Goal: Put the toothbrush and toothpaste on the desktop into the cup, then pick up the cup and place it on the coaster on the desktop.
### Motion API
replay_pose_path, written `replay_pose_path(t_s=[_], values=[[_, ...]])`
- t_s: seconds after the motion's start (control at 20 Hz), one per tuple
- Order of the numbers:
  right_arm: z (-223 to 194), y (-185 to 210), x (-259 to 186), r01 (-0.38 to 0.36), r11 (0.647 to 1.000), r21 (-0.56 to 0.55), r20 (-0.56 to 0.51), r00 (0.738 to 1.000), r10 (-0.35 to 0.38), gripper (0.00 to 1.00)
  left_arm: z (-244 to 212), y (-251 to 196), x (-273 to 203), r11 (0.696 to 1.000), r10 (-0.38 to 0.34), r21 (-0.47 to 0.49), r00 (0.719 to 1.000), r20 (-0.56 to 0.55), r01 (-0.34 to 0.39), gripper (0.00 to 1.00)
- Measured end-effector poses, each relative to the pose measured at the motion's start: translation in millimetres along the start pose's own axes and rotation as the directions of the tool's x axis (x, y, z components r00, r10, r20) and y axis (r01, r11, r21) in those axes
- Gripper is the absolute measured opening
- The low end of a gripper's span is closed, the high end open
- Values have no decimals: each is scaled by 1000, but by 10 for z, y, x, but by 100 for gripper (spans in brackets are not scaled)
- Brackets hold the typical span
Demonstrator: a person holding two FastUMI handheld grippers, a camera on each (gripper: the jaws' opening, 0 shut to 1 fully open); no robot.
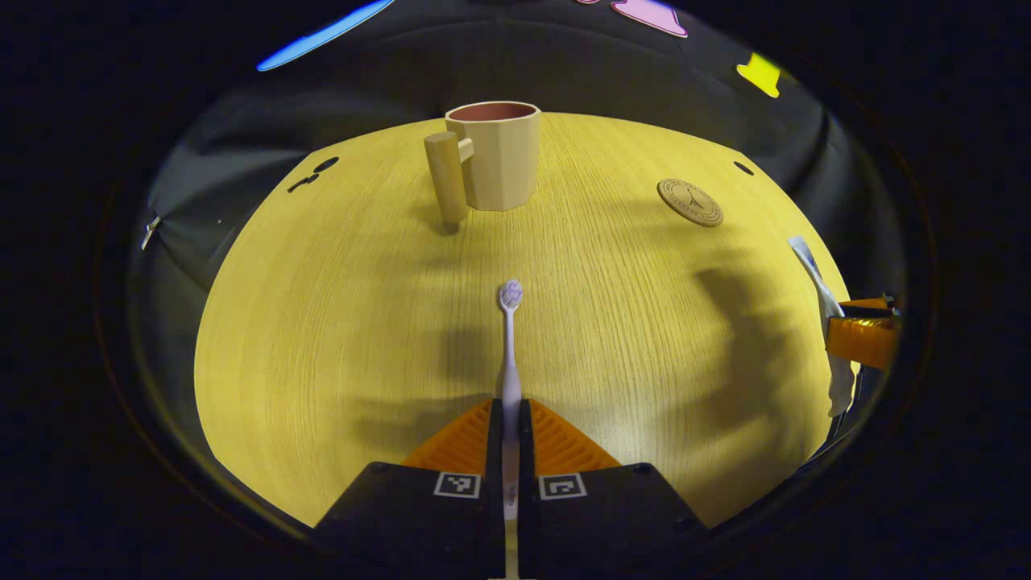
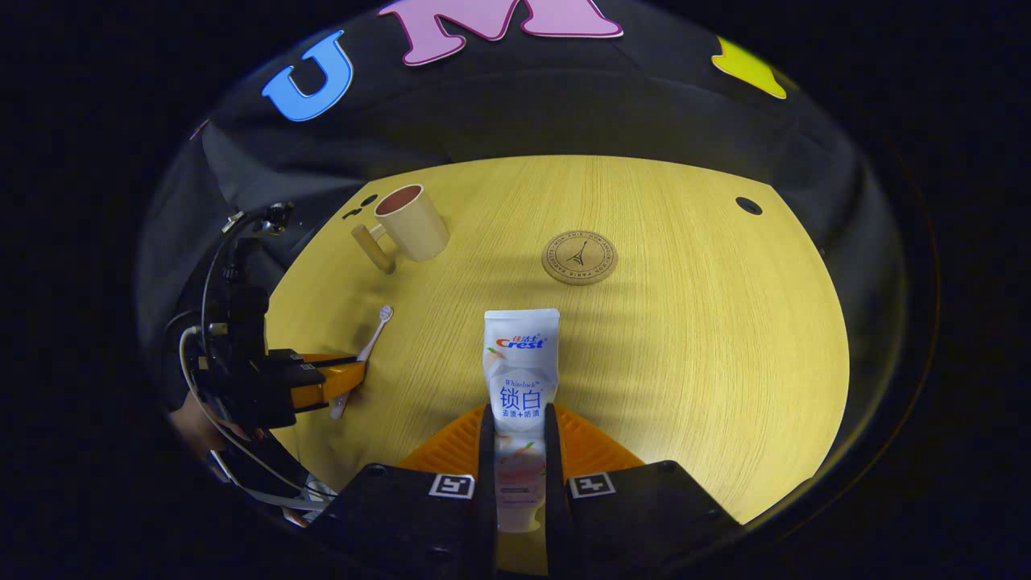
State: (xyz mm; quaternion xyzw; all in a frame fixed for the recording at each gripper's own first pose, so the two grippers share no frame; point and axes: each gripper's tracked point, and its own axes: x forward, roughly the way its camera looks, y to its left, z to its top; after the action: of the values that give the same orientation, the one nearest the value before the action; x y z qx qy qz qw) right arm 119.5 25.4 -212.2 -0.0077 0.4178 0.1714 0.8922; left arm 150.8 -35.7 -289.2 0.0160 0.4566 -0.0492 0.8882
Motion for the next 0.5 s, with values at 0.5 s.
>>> replay_pose_path(t_s=[0.5], values=[[644,279,-51,0,998,-68,133,991,9,27,-93,-36,-140,999,-33,-41,995,91,37,6]])
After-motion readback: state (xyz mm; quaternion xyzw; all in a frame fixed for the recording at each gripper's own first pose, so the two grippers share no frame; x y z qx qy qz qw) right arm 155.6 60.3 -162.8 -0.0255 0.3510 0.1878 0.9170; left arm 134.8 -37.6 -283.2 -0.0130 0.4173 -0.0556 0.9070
